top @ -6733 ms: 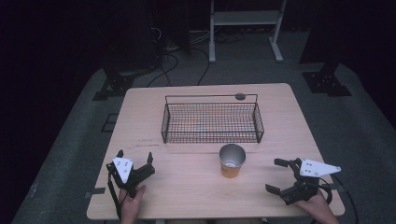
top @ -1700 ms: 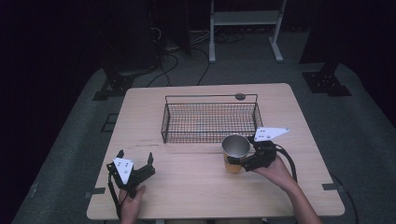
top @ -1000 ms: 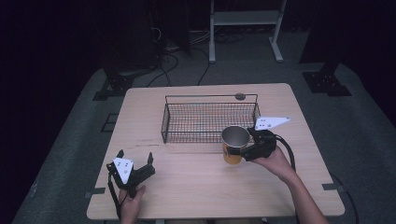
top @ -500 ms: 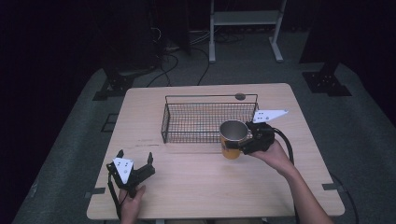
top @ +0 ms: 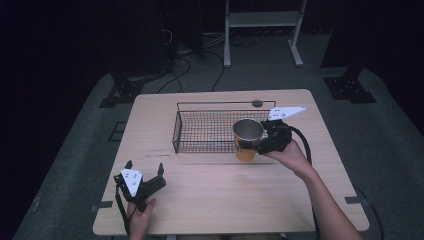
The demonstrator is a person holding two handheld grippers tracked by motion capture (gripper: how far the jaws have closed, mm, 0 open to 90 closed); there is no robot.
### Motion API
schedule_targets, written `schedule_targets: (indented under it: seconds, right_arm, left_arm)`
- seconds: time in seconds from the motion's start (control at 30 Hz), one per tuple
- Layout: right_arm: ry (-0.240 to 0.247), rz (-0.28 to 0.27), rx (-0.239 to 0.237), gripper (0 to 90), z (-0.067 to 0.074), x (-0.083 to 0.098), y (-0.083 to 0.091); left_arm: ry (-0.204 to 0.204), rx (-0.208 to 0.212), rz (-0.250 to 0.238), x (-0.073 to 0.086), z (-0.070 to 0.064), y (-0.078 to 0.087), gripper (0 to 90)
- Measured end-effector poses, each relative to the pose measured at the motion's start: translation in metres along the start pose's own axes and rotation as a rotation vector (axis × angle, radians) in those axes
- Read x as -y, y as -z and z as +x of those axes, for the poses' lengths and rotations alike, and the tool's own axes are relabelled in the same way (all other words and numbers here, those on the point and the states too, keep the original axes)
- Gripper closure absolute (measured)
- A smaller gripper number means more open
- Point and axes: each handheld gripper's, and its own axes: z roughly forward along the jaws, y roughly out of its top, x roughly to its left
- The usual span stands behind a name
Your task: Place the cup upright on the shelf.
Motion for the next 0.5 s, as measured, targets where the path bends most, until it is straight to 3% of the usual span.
schedule_targets:
  seconds: [0.5]
  right_arm:
    - [-0.011, 0.013, 0.003, 11.9, -0.016, -0.02, -0.009]
  left_arm:
    - [0.001, 0.001, 0.001, 0.0, 0.0, 0.0, 0.0]
